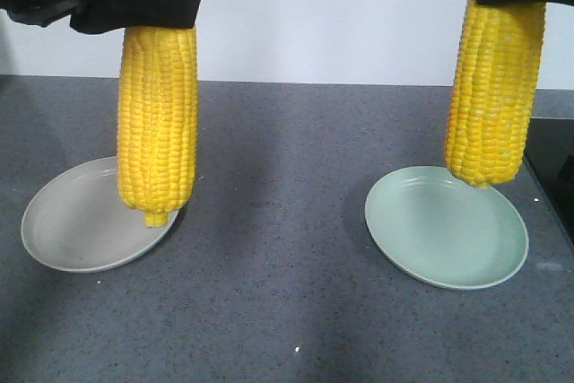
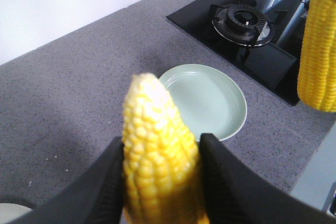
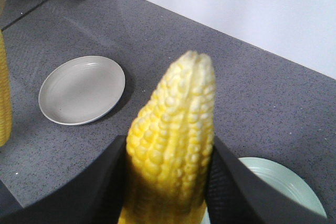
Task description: Distribute corn equally
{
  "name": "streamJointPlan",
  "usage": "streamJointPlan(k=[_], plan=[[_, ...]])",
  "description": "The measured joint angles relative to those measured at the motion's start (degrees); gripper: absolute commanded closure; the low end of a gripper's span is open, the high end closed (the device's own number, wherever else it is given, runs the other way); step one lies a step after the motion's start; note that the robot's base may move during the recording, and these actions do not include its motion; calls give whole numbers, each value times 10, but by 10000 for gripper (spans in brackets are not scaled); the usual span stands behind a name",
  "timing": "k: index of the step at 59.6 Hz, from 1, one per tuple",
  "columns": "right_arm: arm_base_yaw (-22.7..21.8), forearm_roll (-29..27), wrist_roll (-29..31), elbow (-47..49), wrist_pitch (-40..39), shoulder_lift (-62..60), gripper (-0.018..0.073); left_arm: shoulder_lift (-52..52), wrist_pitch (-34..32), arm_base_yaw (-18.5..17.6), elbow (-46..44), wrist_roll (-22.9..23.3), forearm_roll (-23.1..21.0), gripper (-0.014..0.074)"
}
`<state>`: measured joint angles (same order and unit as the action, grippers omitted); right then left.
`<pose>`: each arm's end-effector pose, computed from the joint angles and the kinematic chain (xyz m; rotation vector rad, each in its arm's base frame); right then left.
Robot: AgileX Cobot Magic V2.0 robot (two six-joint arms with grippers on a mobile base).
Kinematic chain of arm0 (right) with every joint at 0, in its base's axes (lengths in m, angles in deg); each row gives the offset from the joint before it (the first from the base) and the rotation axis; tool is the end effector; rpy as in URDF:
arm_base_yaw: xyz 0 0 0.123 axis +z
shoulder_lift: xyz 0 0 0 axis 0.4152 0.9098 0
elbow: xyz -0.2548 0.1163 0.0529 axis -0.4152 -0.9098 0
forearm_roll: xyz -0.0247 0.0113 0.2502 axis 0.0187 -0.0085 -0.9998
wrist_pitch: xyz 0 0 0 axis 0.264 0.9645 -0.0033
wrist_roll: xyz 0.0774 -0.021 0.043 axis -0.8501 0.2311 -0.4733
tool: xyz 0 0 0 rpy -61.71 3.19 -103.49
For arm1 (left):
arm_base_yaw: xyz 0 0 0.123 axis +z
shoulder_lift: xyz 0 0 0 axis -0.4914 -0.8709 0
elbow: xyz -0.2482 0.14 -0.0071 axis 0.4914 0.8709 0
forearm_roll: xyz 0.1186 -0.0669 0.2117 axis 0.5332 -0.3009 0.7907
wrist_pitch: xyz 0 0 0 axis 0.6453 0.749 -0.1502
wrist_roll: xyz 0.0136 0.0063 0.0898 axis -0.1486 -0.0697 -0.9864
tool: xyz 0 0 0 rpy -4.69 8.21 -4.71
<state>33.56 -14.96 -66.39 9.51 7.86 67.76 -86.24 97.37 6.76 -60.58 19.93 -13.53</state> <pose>0.2010 0.0677 0.5075 -0.6007 2.0904 0.4131 0.2218 -0.1341 0.4914 0.7428 2.0602 -0.6569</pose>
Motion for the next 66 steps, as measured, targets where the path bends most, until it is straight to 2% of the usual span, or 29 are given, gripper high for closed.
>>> streamJointPlan(k=[66], plan=[[0,0,0,0,0,0,564,0,0,0,0,0,0,603]])
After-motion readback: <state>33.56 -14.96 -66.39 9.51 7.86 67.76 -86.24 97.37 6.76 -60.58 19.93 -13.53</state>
